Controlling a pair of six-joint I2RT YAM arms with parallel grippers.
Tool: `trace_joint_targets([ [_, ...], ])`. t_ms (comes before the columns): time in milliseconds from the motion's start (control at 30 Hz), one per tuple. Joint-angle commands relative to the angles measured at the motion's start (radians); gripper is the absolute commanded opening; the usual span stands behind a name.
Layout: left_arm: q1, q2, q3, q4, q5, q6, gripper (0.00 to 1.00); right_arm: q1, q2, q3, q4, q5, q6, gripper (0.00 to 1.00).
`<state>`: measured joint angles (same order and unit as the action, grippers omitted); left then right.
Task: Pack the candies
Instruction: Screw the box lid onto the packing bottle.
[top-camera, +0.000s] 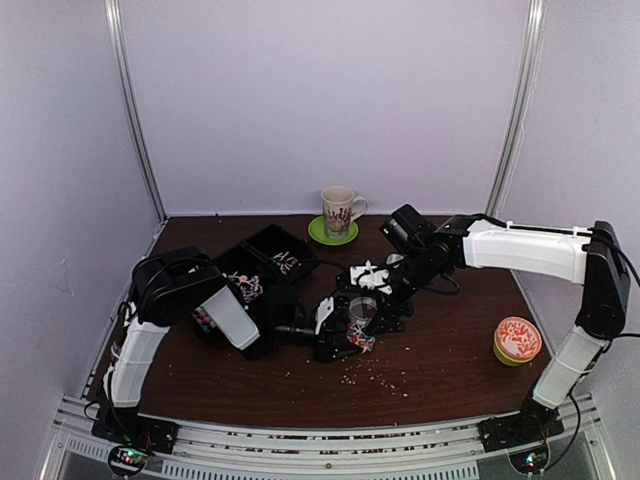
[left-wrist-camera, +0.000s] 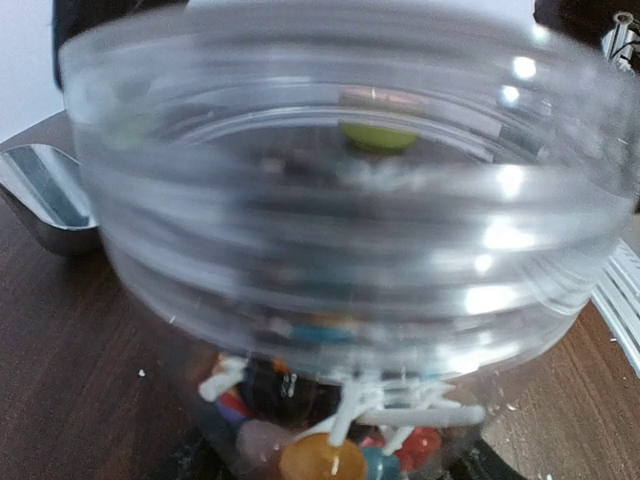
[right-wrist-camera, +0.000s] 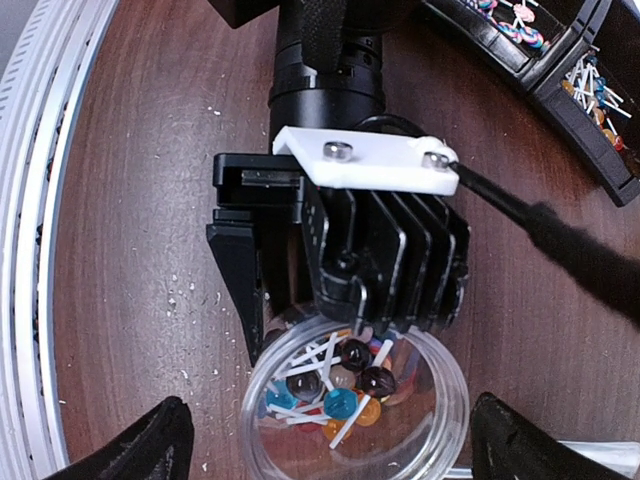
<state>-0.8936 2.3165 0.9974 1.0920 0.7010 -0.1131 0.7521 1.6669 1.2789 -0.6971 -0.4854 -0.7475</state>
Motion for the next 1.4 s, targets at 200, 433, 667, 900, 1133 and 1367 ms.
trace_joint_targets([
  [200, -0.013, 0.006, 0.027, 0.013, 0.026, 0.021, 0.22, -0.002, 0.04, 0.03, 0.002, -0.055, -0.024, 1.0],
  [433, -0.002, 0.022, 0.012, 0.047, -0.05, -0.009, 0.19, 0.004, -0.012, -0.06, 0.049, -0.064, 0.045, 0.98],
  [667, 0.002, 0.017, 0.005, 0.017, -0.155, -0.004, 0.19, 0.031, -0.084, -0.156, 0.117, -0.021, 0.158, 0.97],
  [900, 0.004, 0.013, 0.011, -0.034, -0.234, 0.004, 0.19, 0.042, -0.107, -0.201, 0.119, 0.045, 0.243, 0.97],
  [1133, 0.004, 0.009, 0.01, -0.039, -0.251, -0.001, 0.19, 0.043, -0.128, -0.214, 0.112, 0.072, 0.286, 0.97],
  [1367, 0.005, 0.009, 0.02, -0.068, -0.266, -0.007, 0.18, 0.051, -0.148, -0.216, 0.082, 0.079, 0.305, 0.97],
])
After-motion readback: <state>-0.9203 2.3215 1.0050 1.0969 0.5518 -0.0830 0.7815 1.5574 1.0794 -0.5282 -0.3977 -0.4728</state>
